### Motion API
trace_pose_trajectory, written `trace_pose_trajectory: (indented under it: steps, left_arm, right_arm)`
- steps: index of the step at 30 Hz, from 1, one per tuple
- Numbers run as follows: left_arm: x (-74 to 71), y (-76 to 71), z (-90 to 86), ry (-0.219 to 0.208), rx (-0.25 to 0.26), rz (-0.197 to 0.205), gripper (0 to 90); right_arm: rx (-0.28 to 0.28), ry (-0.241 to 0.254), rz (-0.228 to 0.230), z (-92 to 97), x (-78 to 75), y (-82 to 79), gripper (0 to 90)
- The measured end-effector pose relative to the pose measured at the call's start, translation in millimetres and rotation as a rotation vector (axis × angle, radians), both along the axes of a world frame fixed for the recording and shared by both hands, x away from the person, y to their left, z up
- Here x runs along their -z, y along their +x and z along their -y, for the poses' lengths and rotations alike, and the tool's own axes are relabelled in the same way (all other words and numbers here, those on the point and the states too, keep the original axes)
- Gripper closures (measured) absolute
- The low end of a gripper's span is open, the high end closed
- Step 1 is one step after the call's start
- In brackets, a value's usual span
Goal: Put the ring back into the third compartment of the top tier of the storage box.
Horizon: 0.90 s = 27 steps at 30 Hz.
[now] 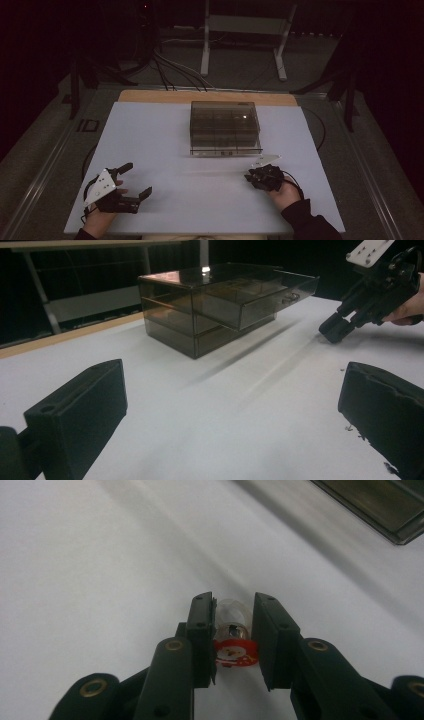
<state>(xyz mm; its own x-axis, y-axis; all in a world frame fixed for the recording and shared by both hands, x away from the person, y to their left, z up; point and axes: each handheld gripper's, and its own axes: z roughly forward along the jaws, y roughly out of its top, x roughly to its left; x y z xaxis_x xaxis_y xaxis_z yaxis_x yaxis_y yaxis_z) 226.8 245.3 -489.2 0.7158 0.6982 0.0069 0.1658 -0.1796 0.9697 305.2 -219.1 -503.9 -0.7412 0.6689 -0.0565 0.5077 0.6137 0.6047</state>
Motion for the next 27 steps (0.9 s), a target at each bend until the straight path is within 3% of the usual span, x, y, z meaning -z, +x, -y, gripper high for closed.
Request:
trace_pose_trajectory:
  steps: [3,27]
  left_arm:
    - [0.0,0.0,0.2,-0.001,0.0,0.0,0.2]
    - [0.1,0.7,0.4,-0.004,0.0,-0.002,0.2]
  right_arm:
    - [-0.009,0.017,0.003,1.5,-3.7,-1.1,72.4]
    - [-0.021,0.002,0.002,2.2,-17.0,-7.2,73.3]
